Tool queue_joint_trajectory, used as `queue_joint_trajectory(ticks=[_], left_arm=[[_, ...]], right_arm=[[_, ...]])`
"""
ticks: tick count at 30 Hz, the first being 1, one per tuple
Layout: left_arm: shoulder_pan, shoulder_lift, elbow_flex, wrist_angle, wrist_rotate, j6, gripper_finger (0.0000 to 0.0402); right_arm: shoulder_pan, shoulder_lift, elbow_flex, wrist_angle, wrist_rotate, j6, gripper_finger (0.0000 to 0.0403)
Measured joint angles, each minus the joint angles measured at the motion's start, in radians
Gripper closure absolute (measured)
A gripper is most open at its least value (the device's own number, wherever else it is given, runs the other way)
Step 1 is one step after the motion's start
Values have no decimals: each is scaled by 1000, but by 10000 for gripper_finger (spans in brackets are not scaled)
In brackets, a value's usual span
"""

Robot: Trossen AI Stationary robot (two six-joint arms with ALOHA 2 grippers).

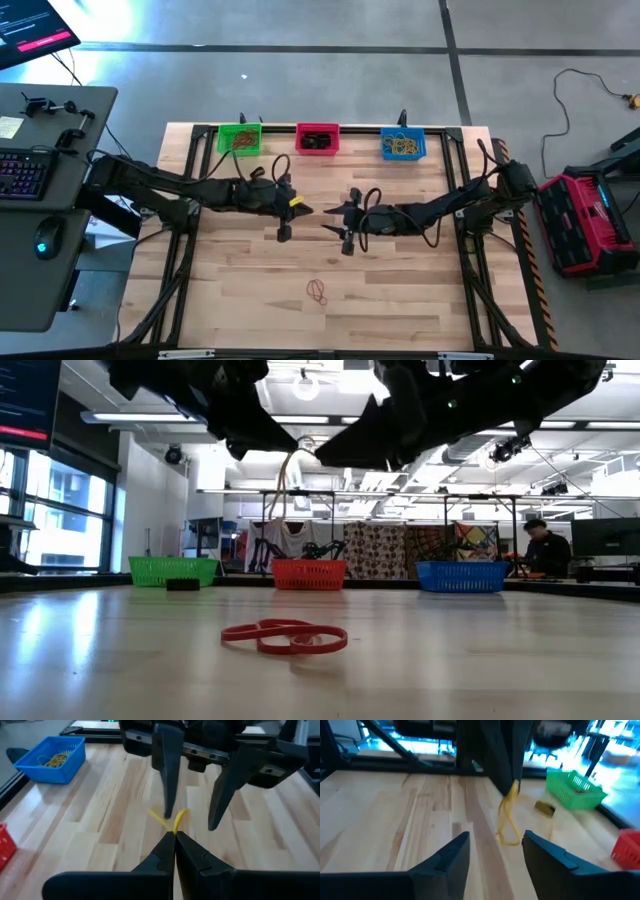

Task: Sort rubber bands into baskets
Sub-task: Put the yellow rubber band into the blue bin

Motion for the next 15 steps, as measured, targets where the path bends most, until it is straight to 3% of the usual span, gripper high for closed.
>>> queue_joint_trajectory(ticks=[3, 11, 15], left_arm=[[12, 0, 0, 2, 22, -5, 401], [19, 0, 0, -24, 22, -6, 401], [18, 0, 0, -24, 22, -6, 401]], right_arm=[[-2, 0, 0, 53, 6, -52, 227], [19, 0, 0, 67, 180, -195, 227], [24, 0, 0, 61, 186, -239, 255]])
